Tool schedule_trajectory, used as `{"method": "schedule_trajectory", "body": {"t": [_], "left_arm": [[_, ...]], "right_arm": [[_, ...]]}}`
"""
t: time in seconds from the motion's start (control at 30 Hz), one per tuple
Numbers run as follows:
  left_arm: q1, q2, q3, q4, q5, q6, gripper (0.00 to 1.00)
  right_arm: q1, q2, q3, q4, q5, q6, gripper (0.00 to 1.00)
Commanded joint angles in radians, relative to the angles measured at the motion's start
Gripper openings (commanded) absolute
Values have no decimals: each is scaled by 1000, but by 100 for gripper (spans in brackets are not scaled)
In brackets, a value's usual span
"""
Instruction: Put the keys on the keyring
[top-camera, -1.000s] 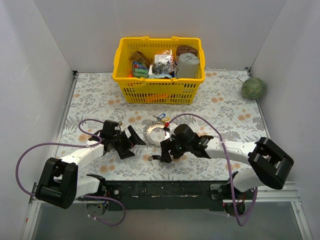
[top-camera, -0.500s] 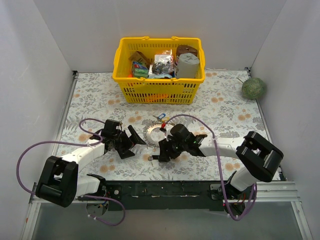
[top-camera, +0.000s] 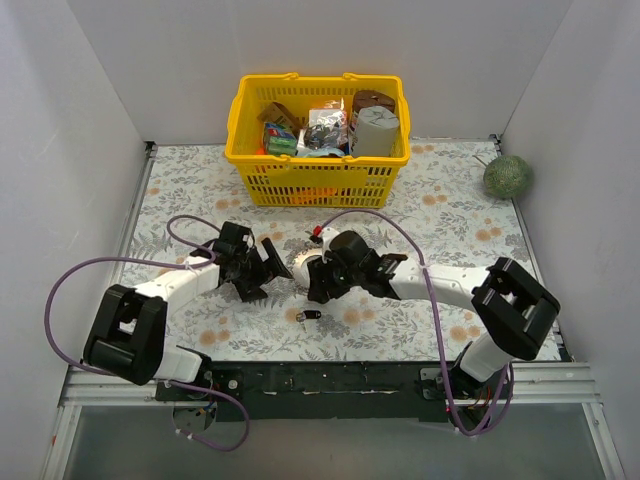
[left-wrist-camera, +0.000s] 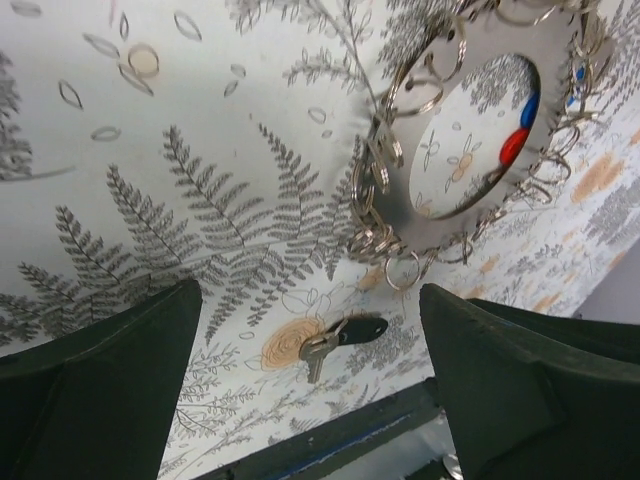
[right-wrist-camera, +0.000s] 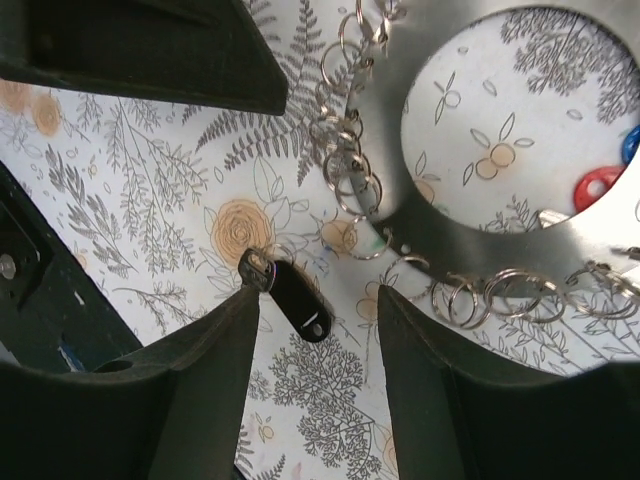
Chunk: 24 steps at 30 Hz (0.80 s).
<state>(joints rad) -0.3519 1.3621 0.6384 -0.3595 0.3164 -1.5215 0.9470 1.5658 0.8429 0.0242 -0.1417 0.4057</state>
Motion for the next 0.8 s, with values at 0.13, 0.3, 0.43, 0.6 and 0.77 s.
{"method": "schedule_trajectory", "body": {"t": [0.13,0.3,0.43,0.6,0.77], "left_arm": [[-6,46,135,-62,-116,70,89],[-7,132,191,-50,-106,83,89],[-13,196,237,-45,-100,90,88],[-28,273,290,-41,-77,107,85],[-59,327,320,-32,-69,104,84]], "right_arm": [[-91,53,96,-78,83,15,52],[-224,57,88,-84,82,41,48],[-304,79,102,-104,68,32,48],[-340,132,130,-109,7,2,48],[-338,165,104,-61,-99,15,46]]}}
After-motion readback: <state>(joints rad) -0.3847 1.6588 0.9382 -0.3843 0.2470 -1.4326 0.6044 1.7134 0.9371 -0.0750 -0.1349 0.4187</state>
